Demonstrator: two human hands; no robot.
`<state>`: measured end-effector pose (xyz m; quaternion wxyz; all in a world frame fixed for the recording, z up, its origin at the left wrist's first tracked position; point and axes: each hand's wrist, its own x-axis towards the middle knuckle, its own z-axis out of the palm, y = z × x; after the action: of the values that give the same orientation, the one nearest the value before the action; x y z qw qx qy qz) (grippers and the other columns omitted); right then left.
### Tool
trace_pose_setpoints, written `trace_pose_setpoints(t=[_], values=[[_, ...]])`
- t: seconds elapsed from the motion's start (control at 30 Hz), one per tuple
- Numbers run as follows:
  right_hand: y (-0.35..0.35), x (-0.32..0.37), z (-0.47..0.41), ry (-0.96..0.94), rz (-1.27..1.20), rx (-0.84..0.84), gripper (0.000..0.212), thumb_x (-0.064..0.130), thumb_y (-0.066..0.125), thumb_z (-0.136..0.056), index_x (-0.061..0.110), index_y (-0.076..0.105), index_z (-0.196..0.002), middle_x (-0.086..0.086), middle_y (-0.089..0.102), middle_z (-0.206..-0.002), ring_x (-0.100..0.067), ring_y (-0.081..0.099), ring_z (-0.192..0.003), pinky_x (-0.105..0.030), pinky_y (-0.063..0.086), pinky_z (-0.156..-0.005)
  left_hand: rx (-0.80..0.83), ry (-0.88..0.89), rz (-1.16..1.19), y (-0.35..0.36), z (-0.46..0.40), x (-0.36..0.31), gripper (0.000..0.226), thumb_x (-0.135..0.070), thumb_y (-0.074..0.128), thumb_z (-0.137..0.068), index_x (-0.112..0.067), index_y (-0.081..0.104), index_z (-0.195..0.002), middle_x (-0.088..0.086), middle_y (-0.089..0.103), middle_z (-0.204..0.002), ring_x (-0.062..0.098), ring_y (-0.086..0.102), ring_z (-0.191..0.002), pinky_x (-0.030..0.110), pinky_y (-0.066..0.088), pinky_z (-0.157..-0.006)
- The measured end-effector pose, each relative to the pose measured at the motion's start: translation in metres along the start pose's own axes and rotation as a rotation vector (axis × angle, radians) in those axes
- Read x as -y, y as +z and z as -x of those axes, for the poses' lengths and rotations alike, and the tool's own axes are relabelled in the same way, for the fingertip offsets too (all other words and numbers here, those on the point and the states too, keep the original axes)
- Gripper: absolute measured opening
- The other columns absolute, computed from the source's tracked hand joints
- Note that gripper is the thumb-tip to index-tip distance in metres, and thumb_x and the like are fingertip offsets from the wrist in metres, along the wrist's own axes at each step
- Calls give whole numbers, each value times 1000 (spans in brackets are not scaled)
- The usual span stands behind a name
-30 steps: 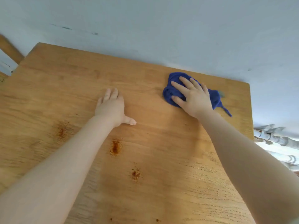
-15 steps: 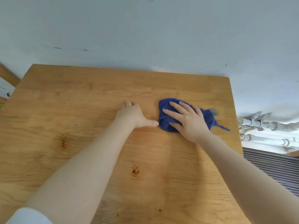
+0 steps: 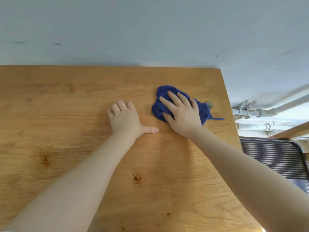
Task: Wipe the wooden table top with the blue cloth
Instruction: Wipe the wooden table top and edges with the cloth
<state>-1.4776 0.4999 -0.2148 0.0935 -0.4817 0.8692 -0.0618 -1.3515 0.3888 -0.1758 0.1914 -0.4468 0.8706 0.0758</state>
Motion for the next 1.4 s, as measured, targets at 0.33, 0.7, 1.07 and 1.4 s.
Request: trace_pose_setpoints(t=[0.33, 0.7, 1.07, 1.4], values=[[-9, -58, -88, 253, 11, -114, 47, 48, 33, -94, 40, 28, -140, 4, 24, -154, -24, 17, -141, -47, 15, -111, 7, 46, -53, 5, -14, -2, 126, -90, 55, -40, -8, 29, -131, 17, 31, -134, 33, 30, -124, 42, 25, -110], [-4, -19, 3, -15, 5, -15, 58, 56, 19, -82, 44, 35, -137, 6, 32, -150, -24, 26, -139, -49, 17, -109, 95, 8, 26, 2, -4, -6, 141, -84, 57, -52, 2, -4, -146, 26, -4, -153, 38, 5, -141, 41, 11, -117], [-16, -88, -80, 157, -11, -62, 46, 45, 33, -95, 42, 28, -140, 1, 24, -154, -25, 18, -141, -49, 13, -112, 140, 20, 59, -2, 3, -10, 127, -75, 59, -63, -14, -13, -148, 17, -14, -156, 34, -4, -144, 46, -1, -116], [-25, -138, -20, -82, -20, -7, 57, 60, 24, -85, 42, 34, -138, 5, 28, -152, -24, 21, -140, -45, 14, -111, 82, 329, 110, 2, 34, -80, 108, -64, 64, -70, -21, 4, -150, 0, 0, -158, 22, 5, -144, 39, 10, -117]])
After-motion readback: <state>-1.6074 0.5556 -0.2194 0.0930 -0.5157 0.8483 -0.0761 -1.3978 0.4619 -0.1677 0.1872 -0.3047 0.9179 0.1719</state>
